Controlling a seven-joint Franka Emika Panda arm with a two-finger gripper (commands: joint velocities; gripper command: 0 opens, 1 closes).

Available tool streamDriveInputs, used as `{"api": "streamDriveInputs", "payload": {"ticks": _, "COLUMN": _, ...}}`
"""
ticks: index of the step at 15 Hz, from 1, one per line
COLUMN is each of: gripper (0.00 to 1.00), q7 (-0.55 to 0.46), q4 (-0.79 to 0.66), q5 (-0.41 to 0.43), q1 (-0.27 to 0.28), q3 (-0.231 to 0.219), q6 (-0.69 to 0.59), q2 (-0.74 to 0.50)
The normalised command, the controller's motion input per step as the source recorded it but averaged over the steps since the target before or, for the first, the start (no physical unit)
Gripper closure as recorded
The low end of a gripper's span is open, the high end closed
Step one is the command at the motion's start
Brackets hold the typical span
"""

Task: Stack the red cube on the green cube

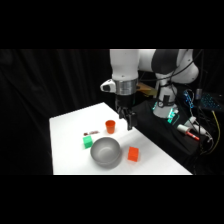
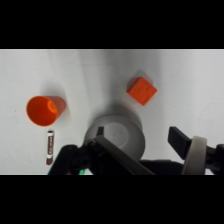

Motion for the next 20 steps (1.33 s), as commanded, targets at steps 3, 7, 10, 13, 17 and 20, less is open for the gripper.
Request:
{"api": "streamDriveInputs", "payload": {"ticks": 3, "gripper": 0.0, "q7": 0.43, "q4": -0.24, "q5": -0.107, "q1": 0.057, "q3": 0.047, "q6": 0.24, "q2": -0.11}}
{"api": "streamDriveInputs", "payload": {"ticks": 7, "gripper": 0.0, "q7": 0.46, "q4": -0.25, "q5": -0.051, "q1": 0.074, "q3": 0.063, "q6": 0.37, "q2": -0.03}}
{"api": "streamDriveInputs", "payload": {"ticks": 10, "gripper": 0.0, "q7": 0.48, "q4": -0.15, "q5": -0.047, "q1": 0.118, "q3": 0.08, "q6": 0.4, "q2": 0.1}}
{"api": "streamDriveInputs", "payload": {"ticks": 13, "gripper": 0.0, "q7": 0.49, "q4": -0.05, "q5": -0.136, "q1": 0.136, "q3": 0.035, "q6": 0.34, "q2": 0.18}}
{"api": "streamDriveInputs", "payload": {"ticks": 17, "gripper": 0.0, "q7": 0.56, "q4": -0.01, "q5": -0.319, "q1": 0.147, "q3": -0.083, "q6": 0.25, "q2": 0.19}}
{"api": "streamDriveInputs", "payload": {"ticks": 20, "gripper": 0.0, "q7": 0.51, "q4": 0.02, "q5": -0.332, "q1": 0.17, "q3": -0.162, "q6": 0.2, "q2": 0.18}}
